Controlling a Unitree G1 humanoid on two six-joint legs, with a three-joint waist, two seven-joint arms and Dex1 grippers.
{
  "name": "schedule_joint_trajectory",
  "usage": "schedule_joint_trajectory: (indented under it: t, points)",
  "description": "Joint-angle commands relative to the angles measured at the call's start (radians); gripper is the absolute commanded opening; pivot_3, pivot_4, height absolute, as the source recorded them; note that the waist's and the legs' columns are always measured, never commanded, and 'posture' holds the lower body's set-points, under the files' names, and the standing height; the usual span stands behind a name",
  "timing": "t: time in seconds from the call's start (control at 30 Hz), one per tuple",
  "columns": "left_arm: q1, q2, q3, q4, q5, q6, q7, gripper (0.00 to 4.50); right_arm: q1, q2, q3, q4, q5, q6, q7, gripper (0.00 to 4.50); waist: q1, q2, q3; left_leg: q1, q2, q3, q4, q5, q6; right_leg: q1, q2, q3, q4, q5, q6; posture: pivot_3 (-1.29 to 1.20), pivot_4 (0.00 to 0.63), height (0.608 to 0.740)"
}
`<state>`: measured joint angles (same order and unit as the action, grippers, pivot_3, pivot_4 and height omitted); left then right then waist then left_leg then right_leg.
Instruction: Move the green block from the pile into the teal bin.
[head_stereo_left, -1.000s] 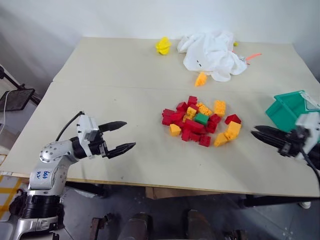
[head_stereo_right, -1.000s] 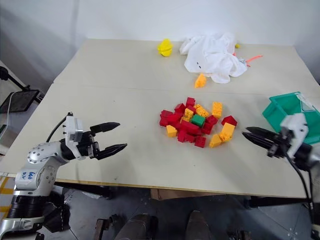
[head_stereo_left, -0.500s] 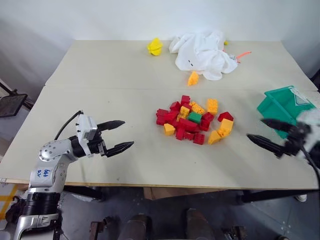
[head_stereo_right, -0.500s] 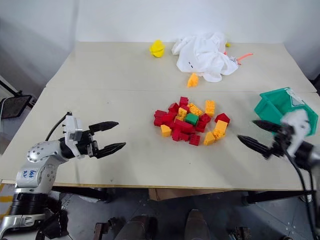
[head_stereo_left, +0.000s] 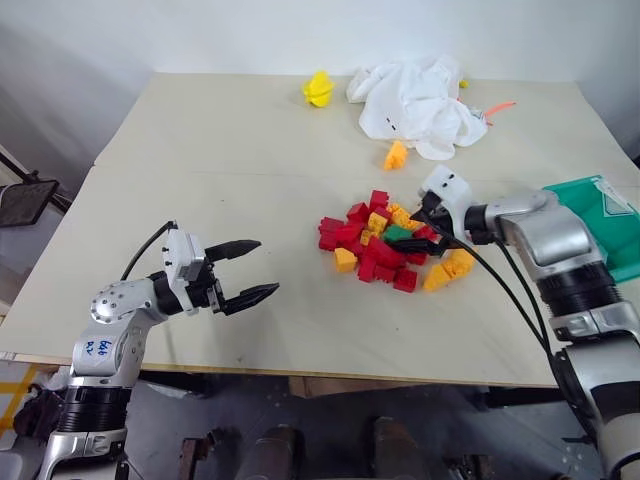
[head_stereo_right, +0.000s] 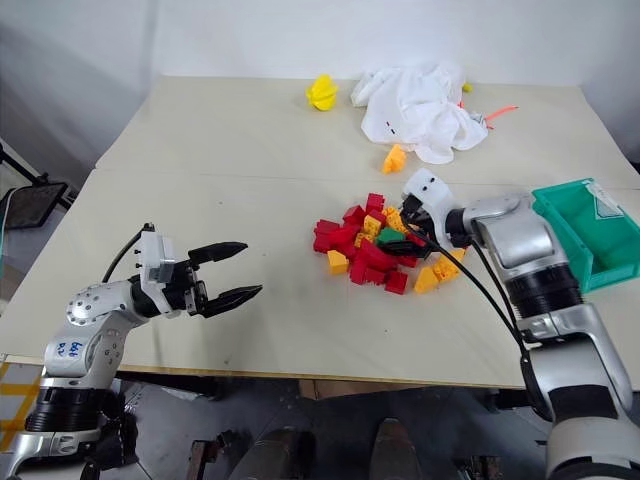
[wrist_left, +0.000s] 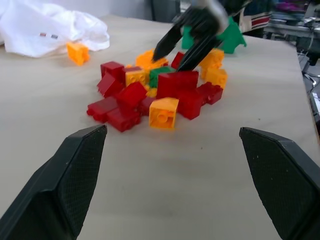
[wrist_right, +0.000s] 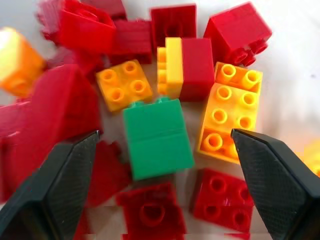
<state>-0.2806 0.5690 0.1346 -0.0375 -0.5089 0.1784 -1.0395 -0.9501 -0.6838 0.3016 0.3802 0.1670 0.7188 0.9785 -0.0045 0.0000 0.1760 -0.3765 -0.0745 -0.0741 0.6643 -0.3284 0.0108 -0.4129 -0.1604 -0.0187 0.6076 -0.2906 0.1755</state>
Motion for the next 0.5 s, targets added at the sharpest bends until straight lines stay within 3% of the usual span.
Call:
schedule_joint_trajectory:
  t: [0.03, 0.17, 0.2, 0.3, 0.5]
  points:
    - [0.01, -0.006, -0.002, -0.064, -0.016, 0.006, 0.01, 4.5, -0.054, 0.016, 0.022, 0.071, -0.058, -0.062, 0.034, 4.43, -0.001, 0.0, 0.0, 0.0, 0.0, 0.0, 0.0, 0.0, 0.0, 0.0, 0.0, 0.0, 0.0, 0.0, 0.0, 0.0, 0.15, 0.74]
    - [0.019, -0.015, -0.013, -0.092, -0.015, 0.012, 0.014, 4.5, -0.082, 0.037, 0.03, 0.131, -0.084, -0.078, 0.067, 4.43, -0.002, 0.0, 0.0, 0.0, 0.0, 0.0, 0.0, 0.0, 0.0, 0.0, 0.0, 0.0, 0.0, 0.0, 0.0, 0.0, 0.15, 0.74]
    - [0.019, -0.017, -0.015, -0.095, -0.015, 0.014, 0.016, 4.5, -0.088, 0.04, 0.032, 0.146, -0.092, -0.085, 0.074, 4.25, -0.003, 0.0, 0.0, 0.0, 0.0, 0.0, 0.0, 0.0, 0.0, 0.0, 0.0, 0.0, 0.001, 0.0, 0.0, 0.0, 0.15, 0.74]
    - [0.013, -0.023, -0.024, -0.103, -0.014, 0.014, 0.015, 4.5, -0.099, 0.049, 0.029, 0.181, -0.108, -0.108, 0.088, 3.56, -0.004, 0.0, 0.0, 0.0, 0.0, 0.0, 0.001, 0.0, 0.0, 0.0, 0.0, 0.0, 0.001, 0.0, 0.0, 0.0, 0.15, 0.74]
    - [-0.03, -0.034, -0.046, -0.11, -0.023, 0.022, 0.007, 4.5, -0.064, 0.027, -0.004, 0.111, -0.11, -0.131, 0.112, 1.61, -0.004, 0.0, 0.0, 0.0, 0.0, 0.0, 0.001, 0.0, 0.0, 0.0, 0.001, 0.0, 0.001, 0.0, 0.0, 0.0, 0.15, 0.74]
